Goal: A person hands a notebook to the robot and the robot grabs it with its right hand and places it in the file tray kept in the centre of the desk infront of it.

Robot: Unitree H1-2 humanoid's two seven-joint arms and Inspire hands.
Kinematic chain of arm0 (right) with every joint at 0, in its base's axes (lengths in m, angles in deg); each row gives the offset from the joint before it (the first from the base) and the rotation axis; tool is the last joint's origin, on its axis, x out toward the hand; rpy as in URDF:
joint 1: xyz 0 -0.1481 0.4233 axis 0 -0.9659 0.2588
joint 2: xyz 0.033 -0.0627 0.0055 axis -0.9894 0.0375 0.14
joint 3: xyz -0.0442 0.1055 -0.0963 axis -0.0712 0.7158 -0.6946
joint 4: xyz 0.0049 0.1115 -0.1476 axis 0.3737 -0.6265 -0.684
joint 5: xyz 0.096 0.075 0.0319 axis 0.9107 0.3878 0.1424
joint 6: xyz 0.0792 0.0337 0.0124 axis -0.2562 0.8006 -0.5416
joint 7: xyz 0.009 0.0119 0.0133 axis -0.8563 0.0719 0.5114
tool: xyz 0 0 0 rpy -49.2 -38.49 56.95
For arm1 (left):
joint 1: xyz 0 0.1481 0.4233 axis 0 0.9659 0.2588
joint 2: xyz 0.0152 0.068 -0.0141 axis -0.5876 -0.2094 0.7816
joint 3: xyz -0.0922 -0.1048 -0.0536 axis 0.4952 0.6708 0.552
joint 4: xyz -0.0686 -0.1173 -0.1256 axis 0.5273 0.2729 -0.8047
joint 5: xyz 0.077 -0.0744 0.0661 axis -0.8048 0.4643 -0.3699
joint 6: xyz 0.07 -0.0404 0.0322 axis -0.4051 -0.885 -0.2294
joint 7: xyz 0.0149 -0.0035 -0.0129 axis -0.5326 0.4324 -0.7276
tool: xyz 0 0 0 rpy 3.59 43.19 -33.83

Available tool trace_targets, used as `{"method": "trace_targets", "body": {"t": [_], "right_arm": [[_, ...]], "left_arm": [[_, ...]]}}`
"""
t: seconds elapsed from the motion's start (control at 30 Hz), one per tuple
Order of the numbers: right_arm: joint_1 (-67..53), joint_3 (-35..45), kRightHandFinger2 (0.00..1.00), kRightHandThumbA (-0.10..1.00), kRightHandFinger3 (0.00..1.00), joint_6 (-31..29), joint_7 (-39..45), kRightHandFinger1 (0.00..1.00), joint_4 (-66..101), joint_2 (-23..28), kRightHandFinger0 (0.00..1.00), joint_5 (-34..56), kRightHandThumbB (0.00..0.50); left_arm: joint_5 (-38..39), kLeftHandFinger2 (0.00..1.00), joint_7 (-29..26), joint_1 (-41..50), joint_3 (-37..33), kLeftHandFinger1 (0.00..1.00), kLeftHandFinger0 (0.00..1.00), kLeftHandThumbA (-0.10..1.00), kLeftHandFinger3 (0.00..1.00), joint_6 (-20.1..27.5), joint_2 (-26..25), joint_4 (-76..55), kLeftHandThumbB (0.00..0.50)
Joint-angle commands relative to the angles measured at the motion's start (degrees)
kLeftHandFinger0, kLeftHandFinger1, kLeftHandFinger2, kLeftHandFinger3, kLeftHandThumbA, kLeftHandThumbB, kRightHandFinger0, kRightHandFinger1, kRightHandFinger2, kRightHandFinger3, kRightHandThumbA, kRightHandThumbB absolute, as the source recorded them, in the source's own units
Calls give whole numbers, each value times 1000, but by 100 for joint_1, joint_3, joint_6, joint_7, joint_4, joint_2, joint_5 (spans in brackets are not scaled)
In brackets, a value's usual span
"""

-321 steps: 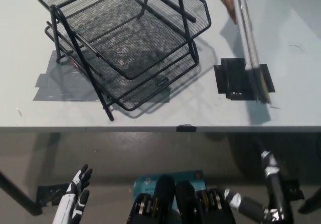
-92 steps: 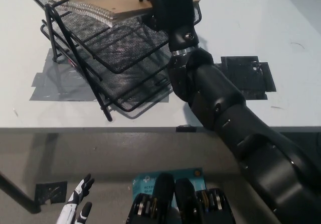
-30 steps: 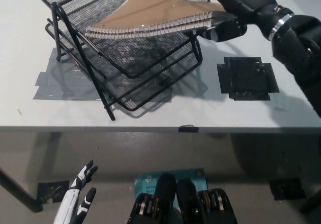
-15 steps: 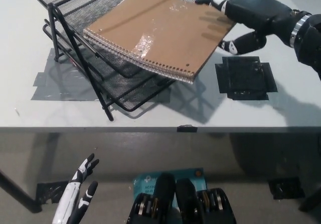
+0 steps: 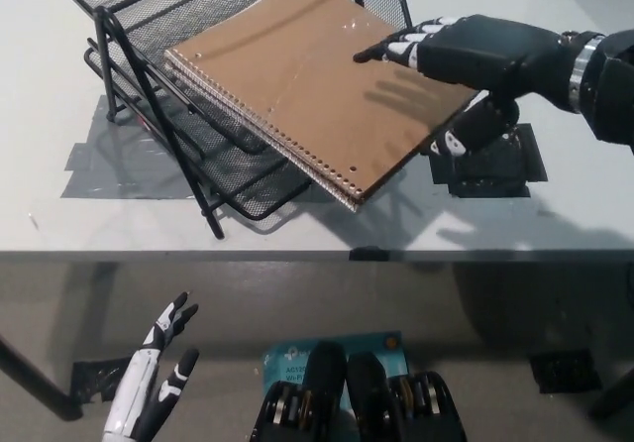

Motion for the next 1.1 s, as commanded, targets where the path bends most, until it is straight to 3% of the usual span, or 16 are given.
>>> {"method": "trace_targets", "body": {"t": [0.0, 0.13, 0.37, 0.57, 0.63, 0.73, 0.77, 0.8, 0.83, 0.93, 1.03, 1.07], "right_arm": [[1371, 528, 1000, 781, 1000, 1039, 1720, 1000, 782, -398, 1000, -276, 500], [1484, 419, 1000, 724, 1000, 1039, 1678, 1000, 602, -846, 1000, -735, 500], [1551, 245, 1000, 628, 1000, 1039, 1729, 1000, 11, -1001, 1000, -903, 500], [1519, -126, 1000, 631, 1000, 1039, 1729, 1000, -103, -673, 1000, -1062, 500], [1422, -8, 1000, 720, 1000, 1039, 1720, 1000, -26, -639, 1000, -1013, 500], [964, 1009, 1000, 965, 1000, 1039, 1345, 1000, 733, -775, 1000, -840, 500], [736, 1628, 1000, 1000, 1000, 1039, 1026, 1000, 1231, -854, 1000, -582, 476], [693, 1783, 1000, 1000, 1000, 1039, 901, 1000, 1393, -848, 1000, -472, 479], [635, 2226, 1000, 1000, 1000, 1039, 686, 1000, 1784, -860, 1000, -235, 443], [730, 3337, 1000, 1000, 1000, 1039, 320, 1000, 2592, -767, 1000, 136, 451], [1054, 4650, 1000, 1000, 1000, 1039, 954, 1000, 3301, -962, 1000, 100, 460], [1146, 4964, 1000, 1000, 1000, 1039, 1095, 1000, 3468, -1027, 1000, 131, 441]], "left_arm": [[165, 916, 162, -178, 2, 938, 996, 957, 1000, 131, -134, -214, 297], [178, 917, 139, -169, -16, 942, 1000, 941, 1000, 262, -115, -146, 286], [251, 918, 173, -219, -1, 937, 988, 915, 1000, 187, -117, -224, 287], [289, 924, 183, -306, 28, 945, 997, 920, 1000, 329, -133, -101, 276], [272, 936, 177, -263, 24, 954, 1000, 927, 1000, 325, -127, -117, 269], [256, 930, 168, -189, 15, 946, 985, 920, 1000, 312, -102, -152, 280], [270, 924, 170, -180, 12, 944, 985, 917, 1000, 313, -89, -147, 289], [278, 922, 170, -186, 13, 944, 985, 916, 1000, 309, -82, -143, 291], [280, 921, 169, -178, 26, 946, 990, 925, 1000, 243, -82, -171, 306], [294, 910, 152, -213, 69, 929, 951, 925, 1000, 256, -114, -146, 326], [371, 906, 181, -224, 59, 927, 945, 906, 1000, 190, -79, -122, 352], [349, 910, 177, -207, 57, 933, 955, 917, 1000, 154, -74, -142, 352]]}}
